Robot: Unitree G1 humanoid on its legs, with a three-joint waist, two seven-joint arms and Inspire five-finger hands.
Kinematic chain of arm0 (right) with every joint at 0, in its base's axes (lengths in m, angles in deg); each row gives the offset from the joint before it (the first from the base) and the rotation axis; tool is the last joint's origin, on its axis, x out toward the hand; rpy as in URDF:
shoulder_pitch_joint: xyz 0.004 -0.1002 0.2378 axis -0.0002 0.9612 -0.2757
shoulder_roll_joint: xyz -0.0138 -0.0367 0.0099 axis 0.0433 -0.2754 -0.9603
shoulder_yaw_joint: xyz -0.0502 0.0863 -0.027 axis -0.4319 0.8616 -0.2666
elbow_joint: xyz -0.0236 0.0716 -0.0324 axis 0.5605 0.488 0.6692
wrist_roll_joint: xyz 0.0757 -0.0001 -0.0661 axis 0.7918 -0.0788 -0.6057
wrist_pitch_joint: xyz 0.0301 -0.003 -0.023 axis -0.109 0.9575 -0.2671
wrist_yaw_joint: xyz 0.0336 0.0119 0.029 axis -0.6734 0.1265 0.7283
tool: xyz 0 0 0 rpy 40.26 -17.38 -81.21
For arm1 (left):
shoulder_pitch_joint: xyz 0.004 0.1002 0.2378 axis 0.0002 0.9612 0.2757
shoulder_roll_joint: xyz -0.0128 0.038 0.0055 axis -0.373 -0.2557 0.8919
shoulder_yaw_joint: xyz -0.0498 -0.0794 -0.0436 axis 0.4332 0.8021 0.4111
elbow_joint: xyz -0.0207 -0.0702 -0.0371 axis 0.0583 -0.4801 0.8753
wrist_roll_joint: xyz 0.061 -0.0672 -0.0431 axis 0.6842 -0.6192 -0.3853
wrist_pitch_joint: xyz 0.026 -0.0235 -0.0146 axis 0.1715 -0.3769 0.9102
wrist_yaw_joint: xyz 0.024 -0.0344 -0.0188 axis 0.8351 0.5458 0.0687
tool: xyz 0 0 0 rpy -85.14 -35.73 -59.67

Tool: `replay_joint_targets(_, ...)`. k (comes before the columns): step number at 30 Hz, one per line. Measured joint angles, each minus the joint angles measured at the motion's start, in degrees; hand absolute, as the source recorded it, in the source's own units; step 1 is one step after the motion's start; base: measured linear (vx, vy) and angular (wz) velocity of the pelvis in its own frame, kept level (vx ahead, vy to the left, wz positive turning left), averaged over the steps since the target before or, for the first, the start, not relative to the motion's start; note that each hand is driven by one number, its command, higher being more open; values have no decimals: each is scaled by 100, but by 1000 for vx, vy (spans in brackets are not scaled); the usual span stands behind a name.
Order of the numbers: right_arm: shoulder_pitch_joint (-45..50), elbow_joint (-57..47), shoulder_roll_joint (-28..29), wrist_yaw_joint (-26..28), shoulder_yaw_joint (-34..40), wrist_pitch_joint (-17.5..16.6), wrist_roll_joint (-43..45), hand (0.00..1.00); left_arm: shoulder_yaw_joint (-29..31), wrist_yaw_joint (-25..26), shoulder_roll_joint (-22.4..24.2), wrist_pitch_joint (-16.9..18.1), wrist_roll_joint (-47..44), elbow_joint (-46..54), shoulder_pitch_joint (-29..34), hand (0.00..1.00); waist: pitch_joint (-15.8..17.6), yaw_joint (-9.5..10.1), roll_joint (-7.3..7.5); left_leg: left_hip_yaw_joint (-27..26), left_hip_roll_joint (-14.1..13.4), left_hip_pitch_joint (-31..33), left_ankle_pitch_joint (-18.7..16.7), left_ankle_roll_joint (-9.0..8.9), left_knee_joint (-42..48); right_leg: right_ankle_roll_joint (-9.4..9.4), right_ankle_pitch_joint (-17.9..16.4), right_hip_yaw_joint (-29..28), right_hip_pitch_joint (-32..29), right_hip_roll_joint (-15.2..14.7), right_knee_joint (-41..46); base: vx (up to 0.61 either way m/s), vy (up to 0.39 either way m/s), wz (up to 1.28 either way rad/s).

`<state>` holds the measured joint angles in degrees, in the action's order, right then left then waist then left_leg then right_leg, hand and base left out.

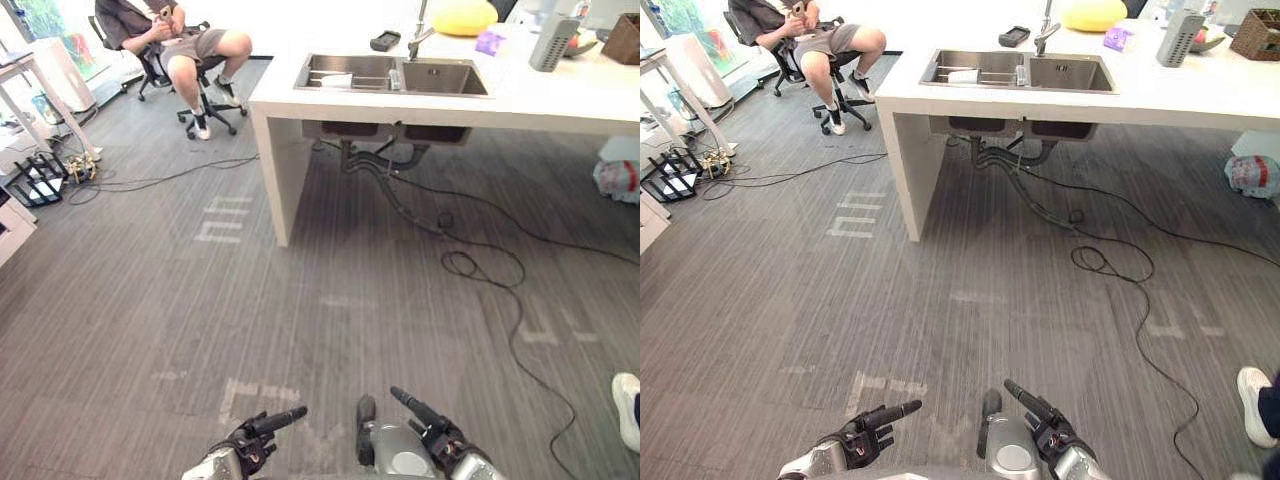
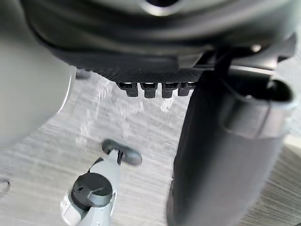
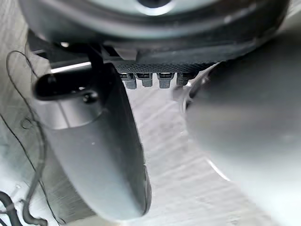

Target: Walk over to the sink, pick up the cup, carry it to the dishwasher, place the cup inside the dishwasher, then close the dishwasher door

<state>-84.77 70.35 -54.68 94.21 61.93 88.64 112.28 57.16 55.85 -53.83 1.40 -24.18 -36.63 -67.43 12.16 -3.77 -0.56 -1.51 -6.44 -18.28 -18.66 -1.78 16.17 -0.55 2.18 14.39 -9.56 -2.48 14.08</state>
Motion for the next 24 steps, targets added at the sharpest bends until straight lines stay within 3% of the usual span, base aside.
replay_joint_targets(1,10,0,9,0,28,-1,2,100,45,-29,-4,0,-7,-18,-7,100,-23,12,-2,30,-29,108,13,-19,257,-87,-26,22,23,30,11,530,-341,-2)
replay_joint_targets(2,24,2,-31,20,6,-5,2,100,97,-113,7,166,-13,-39,7,100,-158,30,-39,141,-144,566,191,-306,1287,-250,-86,54,113,134,15,382,-249,-7)
replay_joint_targets(3,83,18,-96,66,-7,-35,-5,100,116,-122,82,366,-14,-50,24,100,-204,18,-118,296,-258,1037,628,-848,2345,-443,-220,68,310,260,-25,476,-293,-8)
replay_joint_targets(4,108,54,-134,88,-11,-57,-8,100,151,-124,123,444,-14,-49,20,100,-220,8,-180,321,-337,1257,972,-995,2872,-526,-279,77,451,347,-101,478,-202,-5)
replay_joint_targets(5,150,131,-185,95,-46,-74,-74,100,262,-123,202,555,-16,-46,40,100,-223,19,-270,274,-560,1710,1660,-892,3850,-616,-331,62,828,548,-423,552,-159,4)
replay_joint_targets(6,184,244,-250,97,-120,-97,-94,100,325,-125,250,623,-32,36,1,100,-188,20,-347,172,-656,2244,1535,-675,4802,-750,-386,38,1172,687,-646,542,-136,7)
replay_joint_targets(7,172,319,-262,101,-119,-97,-97,100,334,-123,252,661,-56,130,-12,100,-148,26,-345,101,-632,2511,1454,-556,5123,-834,-424,18,1306,716,-716,438,-101,-6)
replay_joint_targets(8,160,429,-266,112,-118,-107,-119,100,338,-126,254,735,-61,304,-80,100,-82,130,-312,-83,-498,3014,1251,-463,5264,-921,-470,-72,1522,710,-829,385,-48,-38)
replay_joint_targets(9,142,459,-268,113,-121,-106,-126,100,339,-132,260,770,-62,496,-107,100,-30,239,-275,-322,-324,3379,1053,-410,4808,-911,-514,-208,1692,672,-938,363,-25,-55)
replay_joint_targets(10,125,457,-264,115,-122,-105,-132,100,339,-133,264,802,-51,583,-106,100,-12,289,-264,-458,-257,3485,992,-363,4331,-857,-520,-286,1761,645,-971,423,3,-74)
replay_joint_targets(12,37,411,-250,106,-107,-101,-133,100,341,-71,363,986,140,633,-94,100,9,313,-257,-819,-70,3462,1009,-332,2167,-683,-549,-511,2000,545,-1113,291,34,-63)
replay_joint_targets(14,-38,247,-263,86,-88,-95,-128,100,328,38,552,1171,437,706,13,100,49,325,-320,-803,110,3237,1545,-539,-764,-543,-649,-800,2335,497,-1424,399,115,-50)
replay_joint_targets(15,-38,212,-266,89,-82,-94,-127,100,322,58,571,1217,506,763,27,100,70,322,-336,-797,72,3280,1544,-557,-963,-494,-690,-820,2408,515,-1486,466,192,-24)
replay_joint_targets(17,48,203,-305,104,-75,-46,-128,100,295,122,566,1336,588,841,43,100,91,319,-377,-858,-31,3310,1644,-479,-991,-275,-1138,-851,2796,530,-1413,427,226,4)
replay_joint_targets(18,61,203,-300,103,-73,-31,-128,100,295,136,544,1376,634,858,26,100,107,310,-351,-853,3,3280,1995,-317,-924,-224,-1309,-853,2864,473,-1298,495,250,5)
replay_joint_targets(19,53,184,-317,117,-90,18,-132,100,293,173,491,1475,649,999,46,100,125,363,-209,-878,177,3285,2332,-89,-776,-117,-1642,-880,2828,261,-991,500,243,-8)
replay_joint_targets(20,26,178,-331,130,-82,35,-133,100,291,198,459,1562,736,1131,44,100,114,420,-143,-872,319,3388,2419,32,-601,-51,-1816,-932,2733,102,-775,591,266,-18)
replay_joint_targets(22,-32,213,-354,114,-11,153,-136,100,290,302,420,1737,868,1410,41,100,112,442,-147,-860,499,3492,2409,104,-350,-18,-1840,-1019,2468,-84,-196,491,224,-2)
replay_joint_targets(23,-23,274,-326,114,80,251,-184,100,283,406,402,1841,975,1624,60,100,109,452,-138,-899,632,3318,2378,355,-440,68,-1825,-1057,2214,-253,590,483,242,12)
replay_joint_targets(24,-14,414,-264,103,254,337,-205,100,194,490,367,2038,1057,1821,91,100,100,472,-98,-947,806,3020,2266,562,-618,681,-1637,-1065,1726,-465,1828,470,228,10)
